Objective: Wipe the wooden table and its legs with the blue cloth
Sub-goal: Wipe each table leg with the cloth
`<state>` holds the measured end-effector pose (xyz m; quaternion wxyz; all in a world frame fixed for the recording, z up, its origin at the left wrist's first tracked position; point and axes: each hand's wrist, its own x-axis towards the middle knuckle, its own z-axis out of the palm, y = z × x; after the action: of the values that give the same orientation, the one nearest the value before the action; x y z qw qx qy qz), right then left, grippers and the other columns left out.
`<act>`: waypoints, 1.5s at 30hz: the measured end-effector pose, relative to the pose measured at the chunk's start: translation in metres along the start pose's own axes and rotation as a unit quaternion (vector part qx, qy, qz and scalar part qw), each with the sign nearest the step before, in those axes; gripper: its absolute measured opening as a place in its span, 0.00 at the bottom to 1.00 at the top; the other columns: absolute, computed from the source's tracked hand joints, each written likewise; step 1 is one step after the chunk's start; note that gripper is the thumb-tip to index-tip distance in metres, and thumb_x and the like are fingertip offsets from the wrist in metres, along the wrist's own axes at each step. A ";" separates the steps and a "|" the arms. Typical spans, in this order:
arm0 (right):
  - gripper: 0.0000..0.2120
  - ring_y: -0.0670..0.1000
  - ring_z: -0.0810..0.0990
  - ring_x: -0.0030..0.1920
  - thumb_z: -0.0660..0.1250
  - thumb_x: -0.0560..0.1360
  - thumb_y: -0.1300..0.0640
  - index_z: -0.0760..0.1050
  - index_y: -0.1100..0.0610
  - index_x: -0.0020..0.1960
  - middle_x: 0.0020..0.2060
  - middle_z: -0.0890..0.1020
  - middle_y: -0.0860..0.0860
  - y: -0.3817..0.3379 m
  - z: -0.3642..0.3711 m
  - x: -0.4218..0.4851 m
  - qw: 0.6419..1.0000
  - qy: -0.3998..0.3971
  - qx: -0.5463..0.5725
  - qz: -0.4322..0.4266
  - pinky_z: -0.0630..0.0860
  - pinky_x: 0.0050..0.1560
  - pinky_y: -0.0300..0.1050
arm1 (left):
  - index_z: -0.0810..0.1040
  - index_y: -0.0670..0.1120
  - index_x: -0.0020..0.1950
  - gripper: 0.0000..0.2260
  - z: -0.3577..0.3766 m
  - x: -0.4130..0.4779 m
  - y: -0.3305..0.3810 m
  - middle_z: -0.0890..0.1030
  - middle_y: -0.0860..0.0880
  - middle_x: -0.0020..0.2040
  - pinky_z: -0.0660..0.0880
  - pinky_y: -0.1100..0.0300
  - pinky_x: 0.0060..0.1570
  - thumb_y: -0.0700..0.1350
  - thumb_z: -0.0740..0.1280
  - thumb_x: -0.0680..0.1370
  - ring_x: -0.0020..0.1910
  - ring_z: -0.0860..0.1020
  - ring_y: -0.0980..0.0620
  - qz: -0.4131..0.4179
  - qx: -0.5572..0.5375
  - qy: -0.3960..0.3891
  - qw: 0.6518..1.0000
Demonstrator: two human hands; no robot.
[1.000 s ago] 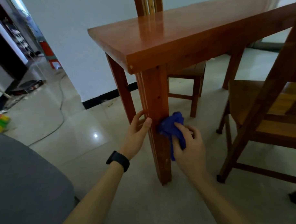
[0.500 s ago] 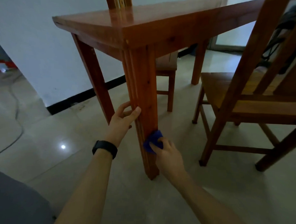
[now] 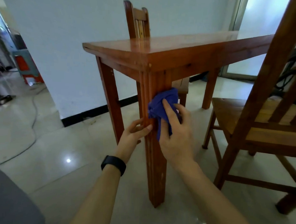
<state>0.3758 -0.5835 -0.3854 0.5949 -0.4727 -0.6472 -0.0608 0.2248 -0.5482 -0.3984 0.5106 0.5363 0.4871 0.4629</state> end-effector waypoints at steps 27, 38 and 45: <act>0.24 0.56 0.75 0.57 0.58 0.82 0.59 0.60 0.54 0.77 0.68 0.69 0.59 0.089 0.072 -0.270 0.785 -0.183 0.032 0.590 0.72 0.55 0.47 | 0.56 0.65 0.78 0.31 0.036 -0.016 -0.053 0.72 0.57 0.68 0.71 0.72 0.58 0.63 0.66 0.77 0.62 0.73 0.64 0.177 0.186 0.143 0.956; 0.29 0.48 0.68 0.67 0.60 0.82 0.55 0.54 0.53 0.80 0.75 0.64 0.53 0.051 0.124 -0.228 0.915 0.026 0.031 0.401 0.67 0.65 0.39 | 0.60 0.63 0.78 0.31 0.053 -0.015 -0.096 0.71 0.65 0.61 0.77 0.47 0.62 0.65 0.64 0.76 0.61 0.74 0.63 0.124 0.159 0.198 0.959; 0.26 0.54 0.75 0.61 0.57 0.82 0.58 0.54 0.55 0.79 0.69 0.71 0.55 0.111 0.105 -0.307 0.771 -0.170 0.023 0.614 0.72 0.56 0.43 | 0.63 0.59 0.78 0.29 0.051 -0.024 -0.116 0.74 0.53 0.70 0.74 0.67 0.56 0.61 0.64 0.78 0.65 0.75 0.56 0.098 0.182 0.178 0.962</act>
<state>0.3295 -0.6218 -0.7232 0.3965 -0.7583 -0.3112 0.4134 0.2676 -0.5768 -0.5170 0.2620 0.5744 0.5909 0.5022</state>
